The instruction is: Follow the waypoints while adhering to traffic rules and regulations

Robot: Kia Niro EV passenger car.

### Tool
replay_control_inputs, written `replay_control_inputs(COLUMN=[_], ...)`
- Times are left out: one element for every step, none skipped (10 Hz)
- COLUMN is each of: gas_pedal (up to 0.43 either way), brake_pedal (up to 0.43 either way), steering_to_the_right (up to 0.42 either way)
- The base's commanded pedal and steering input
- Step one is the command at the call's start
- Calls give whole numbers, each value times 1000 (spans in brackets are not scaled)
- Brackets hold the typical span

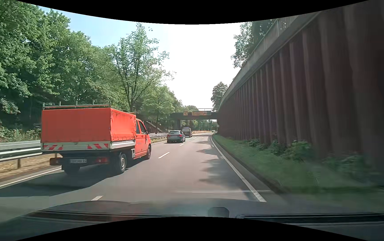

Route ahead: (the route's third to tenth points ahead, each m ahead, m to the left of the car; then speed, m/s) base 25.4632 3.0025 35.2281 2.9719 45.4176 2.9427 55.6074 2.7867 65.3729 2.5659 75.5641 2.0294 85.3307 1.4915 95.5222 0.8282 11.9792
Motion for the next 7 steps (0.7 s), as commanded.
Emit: replay_control_inputs(gas_pedal=[268, 268, 268, 287, 287, 287, 299], brake_pedal=[0, 0, 0, 0, 0, 0, 0], steering_to_the_right=[-25, -26, -28, -31, -32, -32, -31])
